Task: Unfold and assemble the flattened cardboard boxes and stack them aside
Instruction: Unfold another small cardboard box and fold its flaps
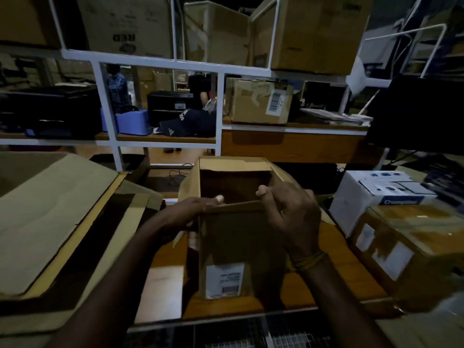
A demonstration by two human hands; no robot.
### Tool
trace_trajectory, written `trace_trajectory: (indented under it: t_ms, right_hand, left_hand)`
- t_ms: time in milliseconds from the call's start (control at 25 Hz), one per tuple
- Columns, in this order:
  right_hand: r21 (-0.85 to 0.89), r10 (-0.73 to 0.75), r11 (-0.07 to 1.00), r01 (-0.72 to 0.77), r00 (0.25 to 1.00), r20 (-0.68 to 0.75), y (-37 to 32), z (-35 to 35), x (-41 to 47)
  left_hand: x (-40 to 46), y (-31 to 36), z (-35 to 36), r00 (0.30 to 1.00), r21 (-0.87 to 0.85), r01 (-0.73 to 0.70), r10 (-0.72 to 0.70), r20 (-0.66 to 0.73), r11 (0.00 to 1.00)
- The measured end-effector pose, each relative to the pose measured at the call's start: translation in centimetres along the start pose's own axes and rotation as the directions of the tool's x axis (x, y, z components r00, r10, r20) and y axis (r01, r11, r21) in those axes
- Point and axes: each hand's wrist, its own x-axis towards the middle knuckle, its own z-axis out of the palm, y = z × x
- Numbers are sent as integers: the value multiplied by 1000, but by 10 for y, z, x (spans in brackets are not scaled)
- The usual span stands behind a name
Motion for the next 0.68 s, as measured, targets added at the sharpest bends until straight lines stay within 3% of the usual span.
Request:
trace_trajectory:
  t_ms: [120,240,360,440,480,560,680]
  right_hand:
    - [53,55,997,-60,994,95,-3,-16,-17]
    - [31,107,992,-119,961,254,2,-19,-32]
    - [-84,224,974,-212,818,530,22,-9,-43]
    - [-169,286,957,-234,687,668,35,-2,-44]
    - [-181,291,956,-232,657,695,40,1,-43]
    - [-151,275,960,-236,689,670,48,2,-39]
    - [-81,235,969,-234,768,596,53,-4,-33]
  left_hand:
    - [6,-16,2,1000,103,-15,16,-11,995]
    - [6,-27,23,975,344,-71,138,-172,936]
    - [9,-40,51,848,533,-74,335,-412,843]
    - [10,-47,62,769,604,-33,406,-493,796]
    - [10,-48,65,746,616,-11,417,-519,788]
    - [7,-48,69,731,634,4,430,-529,774]
    - [-7,-44,73,768,635,22,393,-505,772]
